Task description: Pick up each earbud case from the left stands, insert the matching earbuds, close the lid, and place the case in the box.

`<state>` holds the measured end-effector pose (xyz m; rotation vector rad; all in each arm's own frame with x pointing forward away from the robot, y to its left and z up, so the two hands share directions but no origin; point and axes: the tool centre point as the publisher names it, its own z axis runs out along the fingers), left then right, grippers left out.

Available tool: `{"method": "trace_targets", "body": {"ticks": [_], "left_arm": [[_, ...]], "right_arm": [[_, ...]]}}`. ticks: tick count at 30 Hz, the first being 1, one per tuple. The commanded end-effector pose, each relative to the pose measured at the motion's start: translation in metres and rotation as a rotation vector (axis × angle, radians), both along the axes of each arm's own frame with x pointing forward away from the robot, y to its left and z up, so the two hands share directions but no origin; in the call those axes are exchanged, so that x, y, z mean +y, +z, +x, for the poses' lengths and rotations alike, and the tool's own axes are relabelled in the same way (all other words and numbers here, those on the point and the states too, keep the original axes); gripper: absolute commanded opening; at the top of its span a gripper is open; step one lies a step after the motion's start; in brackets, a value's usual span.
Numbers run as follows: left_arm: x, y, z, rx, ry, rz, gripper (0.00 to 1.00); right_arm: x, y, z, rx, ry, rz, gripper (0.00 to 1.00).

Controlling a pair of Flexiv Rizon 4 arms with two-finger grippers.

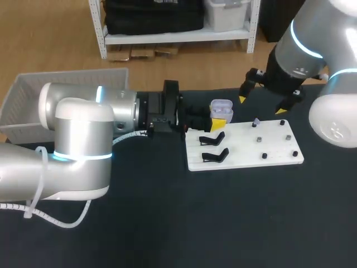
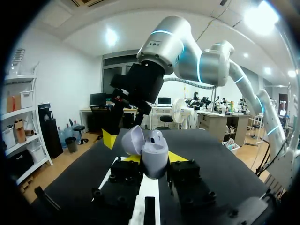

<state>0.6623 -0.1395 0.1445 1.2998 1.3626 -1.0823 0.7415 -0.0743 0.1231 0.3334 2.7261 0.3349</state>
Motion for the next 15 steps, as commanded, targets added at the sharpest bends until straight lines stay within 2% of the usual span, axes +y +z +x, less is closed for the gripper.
{"method": "trace_targets", "body": {"ticks": [1,5,6,8,15], "left_arm": [[0.0,-0.001,-0.001,-0.005,0.004,-0.007,0.0],[0.0,-0.001,-0.001,-0.005,0.004,-0.007,0.0],[0.0,-0.001,-0.001,-0.005,0.004,-0.007,0.0],[0.0,-0.001,-0.001,-0.005,0.004,-0.007,0.0],[0.0,-0.001,-0.001,-0.005,0.004,-0.007,0.0]], "right_arm": [[-0.001,0.001,-0.002,-0.004,-0.002,0.0,1.0],[-0.001,-0.003,0.0,0.007,-0.033,0.022,1.0],[-0.001,-0.005,0.002,-0.02,-0.033,0.014,1.0],[-0.002,-0.009,0.006,-0.003,-0.061,0.035,1.0],[-0.004,-0.033,0.015,-0.01,0.015,0.038,1.0]]}}
